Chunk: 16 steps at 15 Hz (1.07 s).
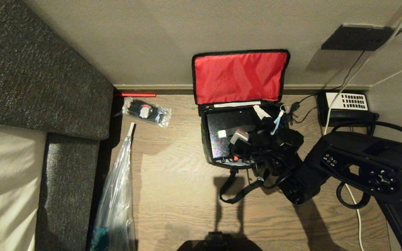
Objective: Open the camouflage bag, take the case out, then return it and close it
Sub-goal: Grip the handle
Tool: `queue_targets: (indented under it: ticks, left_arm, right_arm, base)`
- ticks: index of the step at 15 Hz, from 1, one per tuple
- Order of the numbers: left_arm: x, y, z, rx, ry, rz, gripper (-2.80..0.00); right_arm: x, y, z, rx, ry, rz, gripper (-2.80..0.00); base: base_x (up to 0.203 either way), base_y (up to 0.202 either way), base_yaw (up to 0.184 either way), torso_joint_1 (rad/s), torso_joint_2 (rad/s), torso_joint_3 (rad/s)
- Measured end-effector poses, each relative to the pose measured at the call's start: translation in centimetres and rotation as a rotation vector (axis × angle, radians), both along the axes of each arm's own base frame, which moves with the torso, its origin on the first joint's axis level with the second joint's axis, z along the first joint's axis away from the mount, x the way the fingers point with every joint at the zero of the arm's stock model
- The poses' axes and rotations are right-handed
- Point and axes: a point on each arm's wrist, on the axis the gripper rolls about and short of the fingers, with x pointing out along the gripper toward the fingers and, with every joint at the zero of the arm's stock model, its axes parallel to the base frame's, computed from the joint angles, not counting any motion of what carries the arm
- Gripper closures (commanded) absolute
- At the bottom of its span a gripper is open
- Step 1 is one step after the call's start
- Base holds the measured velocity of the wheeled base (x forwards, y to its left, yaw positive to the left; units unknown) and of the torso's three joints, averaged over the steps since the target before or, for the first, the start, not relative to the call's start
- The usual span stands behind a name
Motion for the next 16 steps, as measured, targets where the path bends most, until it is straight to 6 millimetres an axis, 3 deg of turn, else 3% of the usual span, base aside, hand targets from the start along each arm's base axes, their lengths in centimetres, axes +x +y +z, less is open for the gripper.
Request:
queue_targets:
  ticks: [10, 11, 16]
  left_arm:
    - [0.0, 0.0, 0.0, -0.001, 0.000, 0.000, 0.00]
    - [0.0, 0.0, 0.0, -0.001, 0.000, 0.000, 0.00]
    - [0.0, 0.0, 0.0, 0.000, 0.000, 0.001, 0.00]
  right_arm:
    - [1.4, 0.5, -1.0, 0.004, -0.018, -0.016, -2.80]
    - [1.3, 0.5, -1.1, 0.002, -0.016, -0.016, 0.00]
    - [1.3, 0.5, -1.7, -0.003, 0.004, -0.014, 0.00]
  base:
    - [0.000, 0.000, 0.000, 0.000, 0.00, 0.000]
    - [0.000, 0.000, 0.000, 0.000, 0.00, 0.000]
    - [0.000, 0.000, 0.000, 0.000, 0.00, 0.000]
